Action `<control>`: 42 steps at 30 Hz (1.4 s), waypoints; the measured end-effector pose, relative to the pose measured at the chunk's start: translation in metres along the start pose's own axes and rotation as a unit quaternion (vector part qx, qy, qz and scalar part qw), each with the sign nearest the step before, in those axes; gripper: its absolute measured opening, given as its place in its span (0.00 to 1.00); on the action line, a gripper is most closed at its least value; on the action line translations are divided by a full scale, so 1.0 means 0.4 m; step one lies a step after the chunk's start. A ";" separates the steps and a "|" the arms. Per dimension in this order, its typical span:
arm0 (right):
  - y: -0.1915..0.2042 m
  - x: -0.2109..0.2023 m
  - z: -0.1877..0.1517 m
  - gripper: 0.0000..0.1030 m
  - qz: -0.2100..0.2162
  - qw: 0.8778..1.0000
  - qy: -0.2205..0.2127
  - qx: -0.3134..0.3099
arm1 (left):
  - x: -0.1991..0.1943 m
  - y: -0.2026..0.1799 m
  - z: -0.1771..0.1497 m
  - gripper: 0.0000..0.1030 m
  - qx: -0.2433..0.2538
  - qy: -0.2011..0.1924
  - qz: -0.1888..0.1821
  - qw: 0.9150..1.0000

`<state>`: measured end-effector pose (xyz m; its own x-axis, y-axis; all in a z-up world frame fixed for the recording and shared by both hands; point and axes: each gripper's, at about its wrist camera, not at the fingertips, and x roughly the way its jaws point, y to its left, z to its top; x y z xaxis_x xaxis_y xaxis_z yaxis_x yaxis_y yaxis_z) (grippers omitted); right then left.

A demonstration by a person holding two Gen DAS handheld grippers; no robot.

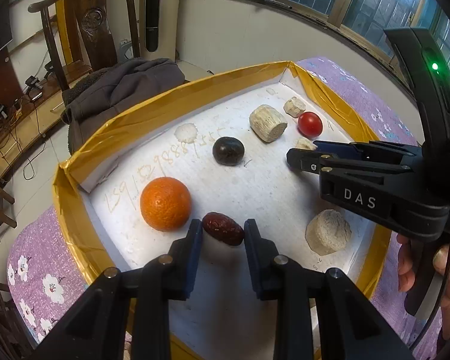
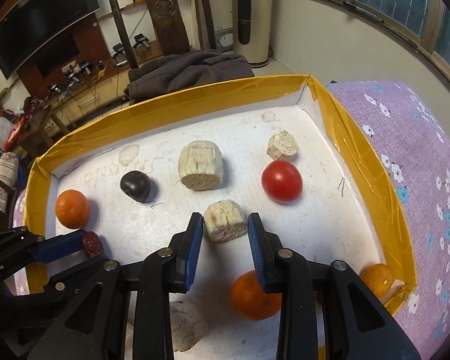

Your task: Organize fruits

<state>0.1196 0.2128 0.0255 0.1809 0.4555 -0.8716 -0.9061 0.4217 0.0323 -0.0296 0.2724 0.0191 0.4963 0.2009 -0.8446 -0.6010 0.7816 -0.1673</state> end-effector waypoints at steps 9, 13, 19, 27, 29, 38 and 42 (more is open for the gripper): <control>-0.023 -0.017 -0.003 0.34 -0.018 1.000 -0.009 0.014 | -0.018 0.005 0.000 0.31 -0.001 -0.003 -0.003 1.000; -0.030 -0.043 -0.007 0.35 -0.026 0.999 -0.019 0.024 | -0.040 0.012 -0.003 0.58 -0.008 -0.013 0.008 1.000; -0.027 -0.080 -0.023 0.39 -0.027 0.998 -0.034 0.038 | -0.073 0.047 0.000 0.59 -0.023 -0.026 0.003 0.999; -0.009 -0.140 -0.082 0.43 -0.036 0.997 -0.051 0.048 | -0.128 0.087 -0.012 0.69 -0.019 -0.044 0.014 0.999; 0.003 -0.156 -0.101 0.45 -0.040 0.996 -0.057 0.050 | -0.142 0.095 -0.020 0.72 -0.018 -0.050 0.018 0.998; 0.085 -0.235 -0.200 0.66 -0.082 0.990 -0.089 0.076 | -0.191 0.111 -0.050 0.89 0.020 -0.082 0.005 0.996; 0.125 -0.274 -0.233 0.70 -0.115 0.983 -0.105 0.098 | -0.196 0.108 -0.053 0.92 0.055 -0.088 -0.006 0.995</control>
<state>0.0187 0.1108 0.0770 0.4657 0.4739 -0.7473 -0.7448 0.6659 -0.0419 -0.1078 0.2779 0.0671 0.6105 0.2841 -0.7393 -0.5277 0.8420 -0.1121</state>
